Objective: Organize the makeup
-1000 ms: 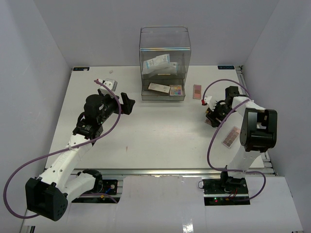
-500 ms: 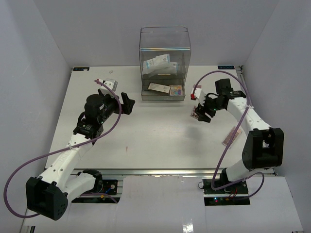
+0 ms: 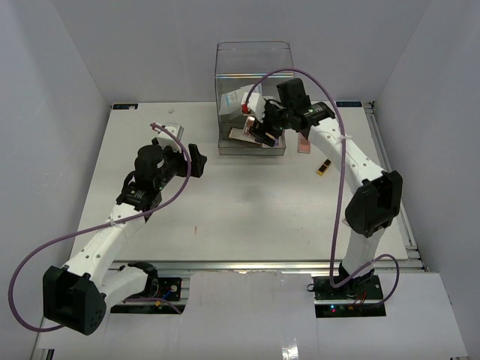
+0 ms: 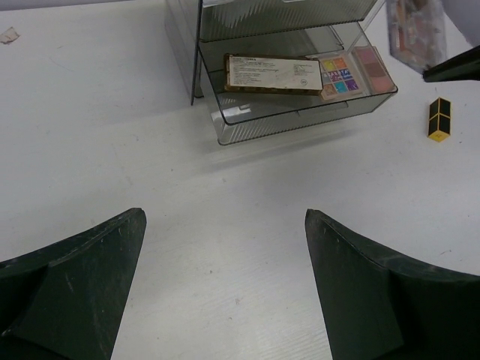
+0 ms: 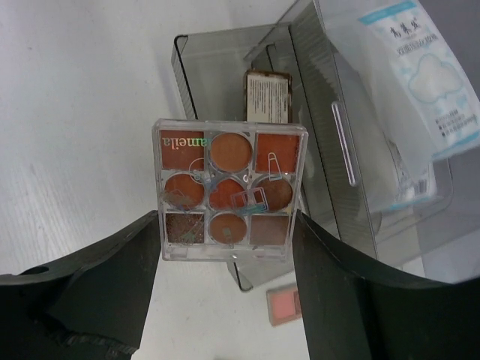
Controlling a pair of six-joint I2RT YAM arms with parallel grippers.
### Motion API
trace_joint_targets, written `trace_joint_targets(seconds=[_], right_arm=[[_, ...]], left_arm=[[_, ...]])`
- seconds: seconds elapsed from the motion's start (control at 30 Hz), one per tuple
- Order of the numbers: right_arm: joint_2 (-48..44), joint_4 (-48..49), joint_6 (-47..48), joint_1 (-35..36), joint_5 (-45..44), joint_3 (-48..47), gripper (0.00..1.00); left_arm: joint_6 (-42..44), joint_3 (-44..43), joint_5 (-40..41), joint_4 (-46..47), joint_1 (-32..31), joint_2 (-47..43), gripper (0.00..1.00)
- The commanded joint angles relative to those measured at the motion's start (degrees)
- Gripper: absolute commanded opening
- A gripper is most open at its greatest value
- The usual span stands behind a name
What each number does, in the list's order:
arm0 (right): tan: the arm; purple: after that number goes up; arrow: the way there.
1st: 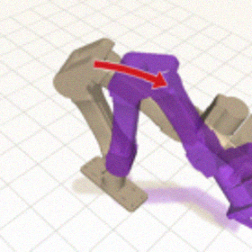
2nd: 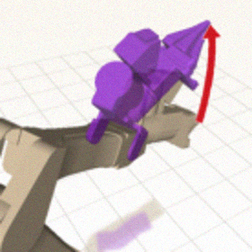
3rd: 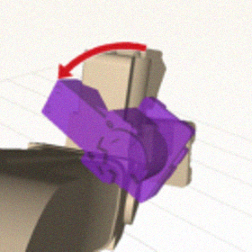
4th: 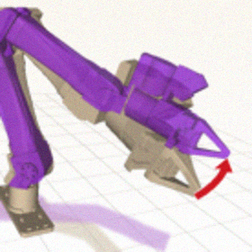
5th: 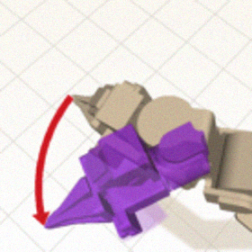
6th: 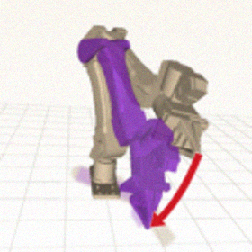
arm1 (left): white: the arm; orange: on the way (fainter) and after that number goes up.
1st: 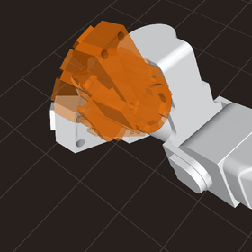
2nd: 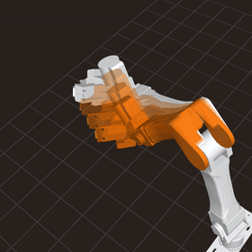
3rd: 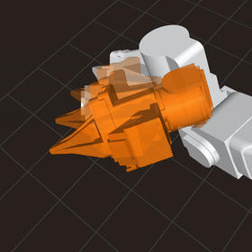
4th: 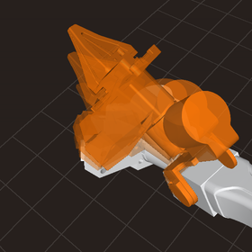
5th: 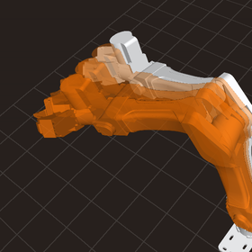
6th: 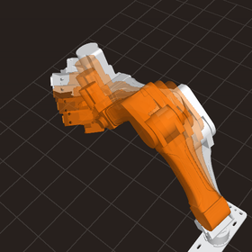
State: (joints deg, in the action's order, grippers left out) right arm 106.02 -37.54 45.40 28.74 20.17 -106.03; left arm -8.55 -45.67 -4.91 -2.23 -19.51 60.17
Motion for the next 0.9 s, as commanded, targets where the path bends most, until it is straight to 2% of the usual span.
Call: trace_joint_targets(seconds=[0.0, 0.5, 0.63, 0.8, 0.87], right_arm=[[4.2, -0.3, -0.7, 1.2, -6.0, -6.9, 0.38], [16.3, 10.6, 8.0, 8.5, -25.3, -12.0, 0.46], [18.1, 14.0, 9.3, 9.7, -28.2, -11.3, 0.54], [19.4, 15.1, 9.2, 10.0, -28.6, -11.6, 0.55], [19.4, 15.5, 9.2, 10.2, -28.5, -11.0, 0.60]], left_arm=[[1.1, -0.1, 1.3, -0.1, 0.0, -0.2, 0.98], [1.9, -0.2, 2.9, -0.5, 0.0, -1.2, 0.98], [2.0, -0.3, 2.8, -0.5, 0.0, -1.5, 0.98], [2.0, -0.3, 2.5, -0.5, 0.0, -1.5, 0.98], [1.9, -0.3, 2.5, -0.5, 0.0, -1.5, 0.98]])
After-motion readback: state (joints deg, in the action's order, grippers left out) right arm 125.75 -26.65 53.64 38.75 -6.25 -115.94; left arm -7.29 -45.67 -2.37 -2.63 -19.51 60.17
